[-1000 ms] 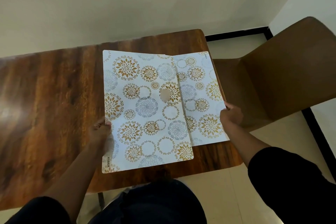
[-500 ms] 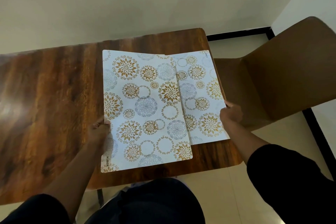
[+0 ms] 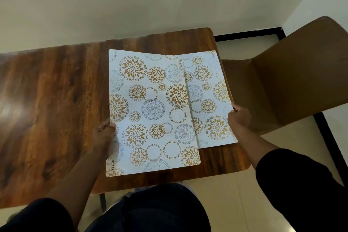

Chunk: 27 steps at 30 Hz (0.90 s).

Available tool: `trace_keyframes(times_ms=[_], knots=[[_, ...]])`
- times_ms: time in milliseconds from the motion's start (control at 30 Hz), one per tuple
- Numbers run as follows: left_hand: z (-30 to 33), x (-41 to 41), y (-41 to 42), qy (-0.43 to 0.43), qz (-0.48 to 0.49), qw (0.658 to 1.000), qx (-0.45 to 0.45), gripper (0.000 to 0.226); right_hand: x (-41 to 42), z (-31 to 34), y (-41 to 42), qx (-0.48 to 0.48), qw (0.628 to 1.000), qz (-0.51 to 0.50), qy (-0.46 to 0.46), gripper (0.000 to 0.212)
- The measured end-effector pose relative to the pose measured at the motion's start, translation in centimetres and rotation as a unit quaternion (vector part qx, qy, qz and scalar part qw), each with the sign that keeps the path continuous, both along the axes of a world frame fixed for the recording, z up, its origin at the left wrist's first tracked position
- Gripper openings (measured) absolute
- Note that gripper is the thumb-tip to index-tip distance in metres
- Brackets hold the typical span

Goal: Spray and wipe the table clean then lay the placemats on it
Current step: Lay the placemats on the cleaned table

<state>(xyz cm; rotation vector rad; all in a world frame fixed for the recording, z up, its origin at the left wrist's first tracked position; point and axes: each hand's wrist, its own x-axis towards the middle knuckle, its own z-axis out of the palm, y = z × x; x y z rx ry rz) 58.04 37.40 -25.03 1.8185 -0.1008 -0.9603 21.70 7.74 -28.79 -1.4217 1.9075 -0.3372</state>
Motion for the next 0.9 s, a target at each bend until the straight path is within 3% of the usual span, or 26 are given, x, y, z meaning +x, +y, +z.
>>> trace_keyframes(times_ms=[400, 667, 900], knots=[[-1.0, -0.2, 0.3, -0.014, 0.032, 0.999, 0.028, 0.032, 0.1, 0.7, 0.5, 0.011, 0.999, 0.04, -0.004, 0.042], [-1.2, -0.4, 1.0, -0.012, 0.026, 0.999, 0.035, 0.034, 0.1, 0.0, 0.9, -0.03, 0.99, 0.094, 0.1, 0.051], [-0.6, -0.4, 1.5, -0.018, 0.04, 0.998, 0.036, 0.034, 0.4, 0.5, 1.1, -0.003, 0.969, 0.154, 0.194, 0.06]])
